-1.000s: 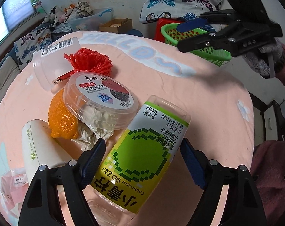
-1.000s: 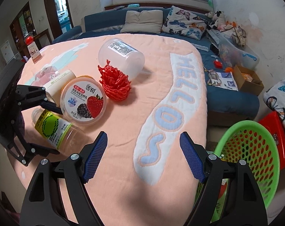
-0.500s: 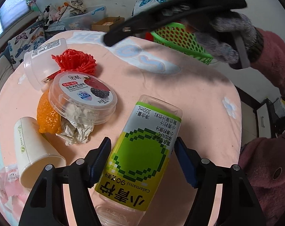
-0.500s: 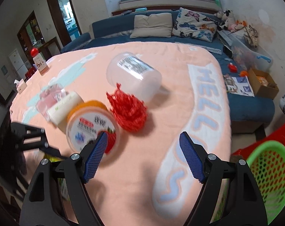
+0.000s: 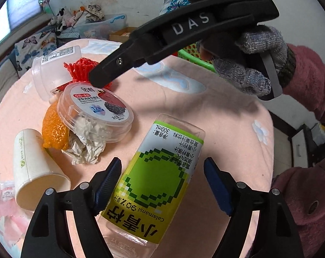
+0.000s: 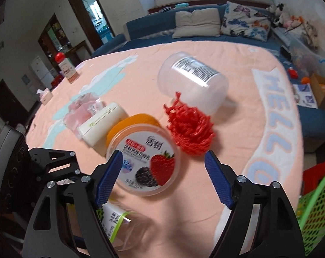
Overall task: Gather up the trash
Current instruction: 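Close the left tool on the yellow-green bottle while the right grasps the strawberry yogurt cup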
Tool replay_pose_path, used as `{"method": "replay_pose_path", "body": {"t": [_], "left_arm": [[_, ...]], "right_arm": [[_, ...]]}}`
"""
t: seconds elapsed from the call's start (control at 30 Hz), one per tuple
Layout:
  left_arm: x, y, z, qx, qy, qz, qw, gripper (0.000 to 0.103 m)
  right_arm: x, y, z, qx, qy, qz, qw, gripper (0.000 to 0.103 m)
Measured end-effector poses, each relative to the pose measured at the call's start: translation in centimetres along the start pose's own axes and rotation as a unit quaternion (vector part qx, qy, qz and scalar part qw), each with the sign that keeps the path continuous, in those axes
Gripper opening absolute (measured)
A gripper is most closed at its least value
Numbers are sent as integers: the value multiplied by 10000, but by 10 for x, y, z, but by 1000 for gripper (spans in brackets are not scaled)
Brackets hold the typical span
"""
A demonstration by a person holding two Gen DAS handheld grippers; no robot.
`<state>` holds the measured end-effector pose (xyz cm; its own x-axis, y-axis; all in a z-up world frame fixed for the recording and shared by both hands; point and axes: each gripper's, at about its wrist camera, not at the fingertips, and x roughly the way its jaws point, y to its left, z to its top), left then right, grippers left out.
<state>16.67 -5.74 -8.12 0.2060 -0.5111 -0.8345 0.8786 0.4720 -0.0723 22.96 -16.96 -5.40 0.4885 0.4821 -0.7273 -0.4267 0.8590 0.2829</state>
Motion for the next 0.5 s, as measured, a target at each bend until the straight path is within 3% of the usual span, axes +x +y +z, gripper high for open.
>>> {"method": "replay_pose_path", "body": {"t": [0.1,0.5], "left_arm": [[-2,1,-1,-120,6,72,9999,71],[-10,-11,-11,-386,-27,194,9991,70]], "right_arm": [[4,1,-3,-5,64,212,9998,85],[30,10,-8,-193,288,373,9987,96]]}}
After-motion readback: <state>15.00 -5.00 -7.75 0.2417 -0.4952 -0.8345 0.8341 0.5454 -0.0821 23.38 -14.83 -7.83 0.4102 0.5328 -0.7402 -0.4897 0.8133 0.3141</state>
